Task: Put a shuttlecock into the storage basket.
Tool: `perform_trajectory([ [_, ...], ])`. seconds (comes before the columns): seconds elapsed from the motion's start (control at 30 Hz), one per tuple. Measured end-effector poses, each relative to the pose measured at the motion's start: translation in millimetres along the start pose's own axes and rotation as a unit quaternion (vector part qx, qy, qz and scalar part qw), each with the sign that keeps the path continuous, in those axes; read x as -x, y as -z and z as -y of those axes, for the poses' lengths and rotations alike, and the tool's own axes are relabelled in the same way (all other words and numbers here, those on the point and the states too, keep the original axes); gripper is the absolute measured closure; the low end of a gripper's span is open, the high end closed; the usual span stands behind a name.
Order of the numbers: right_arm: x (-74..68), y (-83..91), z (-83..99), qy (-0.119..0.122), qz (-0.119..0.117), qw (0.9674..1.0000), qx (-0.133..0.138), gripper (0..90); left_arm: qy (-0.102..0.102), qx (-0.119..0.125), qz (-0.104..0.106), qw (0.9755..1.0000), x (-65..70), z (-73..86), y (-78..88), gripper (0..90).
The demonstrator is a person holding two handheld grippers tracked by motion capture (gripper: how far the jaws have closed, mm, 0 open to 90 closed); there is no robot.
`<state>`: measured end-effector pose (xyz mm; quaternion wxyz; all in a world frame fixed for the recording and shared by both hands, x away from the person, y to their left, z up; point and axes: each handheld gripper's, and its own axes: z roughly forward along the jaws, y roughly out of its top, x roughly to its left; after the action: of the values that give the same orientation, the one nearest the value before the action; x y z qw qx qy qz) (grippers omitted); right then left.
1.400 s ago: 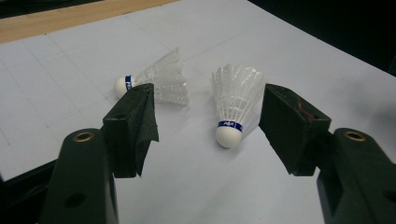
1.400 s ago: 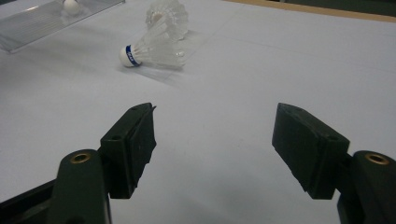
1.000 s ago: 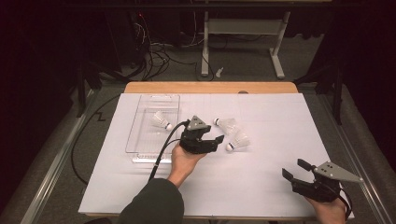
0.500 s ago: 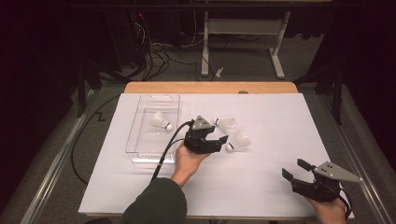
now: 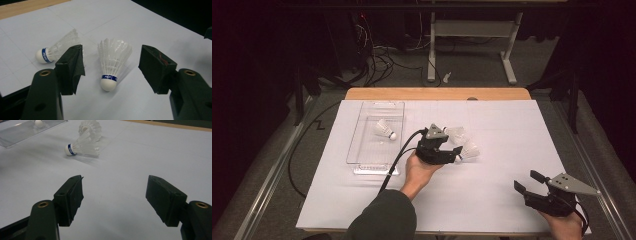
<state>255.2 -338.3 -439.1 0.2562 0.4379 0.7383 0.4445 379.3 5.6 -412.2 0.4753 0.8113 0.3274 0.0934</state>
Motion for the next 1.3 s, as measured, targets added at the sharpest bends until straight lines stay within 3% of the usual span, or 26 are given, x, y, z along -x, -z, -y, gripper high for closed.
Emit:
perform_trajectory([
  [0.37,0.1,0.1,0.1,-0.001,-0.001,1.0,0.0,30.4,0.0,-0.028,0.0,0.9996,3.0,-4.0,-9.4,38.0],
  [0.5,0.1,0.0,0.1,-0.002,-0.001,1.0,-0.001,30.4,-0.009,-0.044,-0.016,0.9989,4.8,-6.9,-10.5,37.8],
  [0.77,0.1,0.1,0.1,-0.001,-0.001,1.0,0.0,30.4,-0.015,-0.058,-0.017,0.9981,4.5,-11.5,-12.2,38.8],
  [1.3,0.3,-0.1,0.2,-0.001,0.0,1.0,-0.001,30.4,0.005,-0.126,-0.01,0.992,-0.8,-12.5,-26.5,39.8],
])
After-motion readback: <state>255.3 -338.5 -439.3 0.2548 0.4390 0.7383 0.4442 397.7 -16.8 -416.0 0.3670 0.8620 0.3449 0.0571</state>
